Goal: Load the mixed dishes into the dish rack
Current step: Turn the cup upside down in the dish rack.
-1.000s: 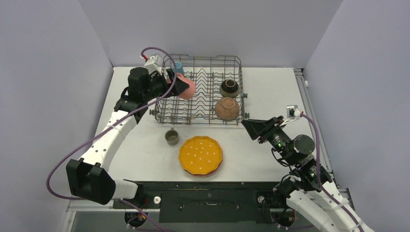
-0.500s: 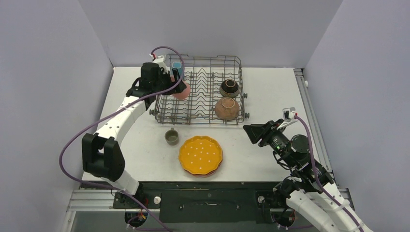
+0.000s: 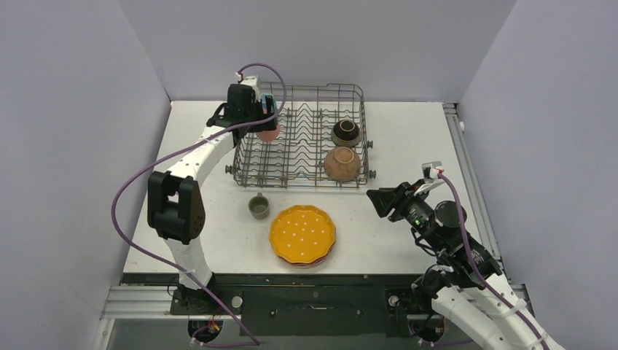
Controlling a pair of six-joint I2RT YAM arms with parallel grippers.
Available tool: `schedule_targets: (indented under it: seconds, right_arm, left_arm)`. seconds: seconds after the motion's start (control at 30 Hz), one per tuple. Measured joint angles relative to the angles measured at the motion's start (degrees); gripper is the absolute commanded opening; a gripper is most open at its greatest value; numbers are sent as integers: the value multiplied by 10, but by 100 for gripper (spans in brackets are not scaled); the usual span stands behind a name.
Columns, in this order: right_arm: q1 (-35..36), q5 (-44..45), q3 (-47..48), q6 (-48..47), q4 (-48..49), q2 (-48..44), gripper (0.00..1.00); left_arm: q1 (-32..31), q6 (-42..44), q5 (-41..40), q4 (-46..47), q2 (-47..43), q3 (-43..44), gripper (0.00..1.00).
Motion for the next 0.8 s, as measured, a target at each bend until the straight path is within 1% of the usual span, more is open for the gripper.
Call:
schedule_targets:
  seconds: [0.17, 0.33, 0.57, 0.8]
  right_arm:
    - [0, 9, 10, -13, -10, 5, 41]
    - [0, 14, 15, -18, -13, 10, 41]
    - [0, 17, 15, -20, -14, 20, 41]
    - [0, 17, 15, -23, -14, 24, 41]
  left_arm:
    - [0, 12, -46, -3, 37, 30, 0]
    - [0, 12, -83, -1, 68, 40, 0]
    - [0, 15, -116, 14, 118, 53, 0]
    - [-1, 33, -143, 20, 160, 92, 0]
